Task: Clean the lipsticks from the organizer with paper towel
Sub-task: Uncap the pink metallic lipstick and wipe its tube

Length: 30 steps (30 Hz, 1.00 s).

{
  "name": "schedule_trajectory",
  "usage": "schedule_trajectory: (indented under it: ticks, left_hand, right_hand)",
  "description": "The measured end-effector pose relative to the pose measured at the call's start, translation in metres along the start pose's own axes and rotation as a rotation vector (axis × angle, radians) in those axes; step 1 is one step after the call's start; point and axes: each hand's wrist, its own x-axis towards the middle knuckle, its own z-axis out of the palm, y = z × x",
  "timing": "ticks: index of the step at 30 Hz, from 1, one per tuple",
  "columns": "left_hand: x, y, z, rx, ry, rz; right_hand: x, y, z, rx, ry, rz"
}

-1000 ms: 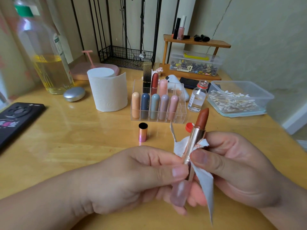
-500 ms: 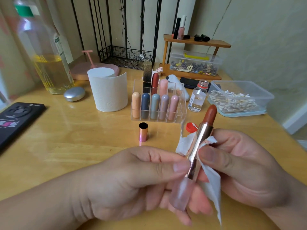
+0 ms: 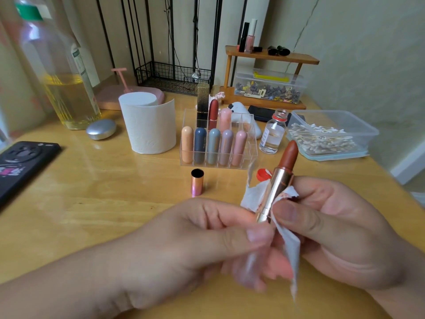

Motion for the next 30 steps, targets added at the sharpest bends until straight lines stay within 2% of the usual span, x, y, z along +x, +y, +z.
schedule_trajectory:
  ticks: [2,4,8,11,13,17,20,23,27,30]
  left_hand:
    - [0.0,0.001,-0.002,-0.199,-0.137,-0.064]
    - [0.001,0.002,-0.003,-0.125,-0.129,-0.066]
    - [0.0,0.003,-0.002,0.238,0.158,0.057]
    - [-0.003,-0.003,0.002,0.343,0.356,0.128]
    - [-0.002,-0.007,0.0,0.282,0.337,0.12]
    - [0.002,-0.002,-0.004,0.153,0.059,0.074]
    - [0.002,0.001,-0.006,0.149,-0.014,0.047]
    - [0.001,-0.001,-0.005,0.206,0.066,0.092]
    - [0.0,-0.008,0.001,0.276,0.285,0.151]
    - [-0.001,-0.005,-0.004,0.315,0.296,0.16]
  right_hand:
    - [0.001,-0.001,-0.001,0.022,-0.03,0.012]
    - [0.002,-0.001,-0.001,-0.001,-0.027,0.012]
    - [0.003,0.001,0.0,-0.041,0.05,-0.02]
    - [0.002,0.003,0.001,-0.08,0.122,-0.025]
    - [0.002,0.003,0.003,-0.083,0.114,-0.02]
    - [0.002,0.0,-0.001,-0.078,0.131,-0.017]
    - [0.001,-0.002,-0.005,-0.051,0.188,-0.021]
    - [-0.001,-0.003,0.0,-0.045,0.141,-0.067]
    - [0.001,-0.002,0.004,-0.07,0.167,-0.086]
    - [0.002,-0.003,0.006,-0.092,0.204,-0.092]
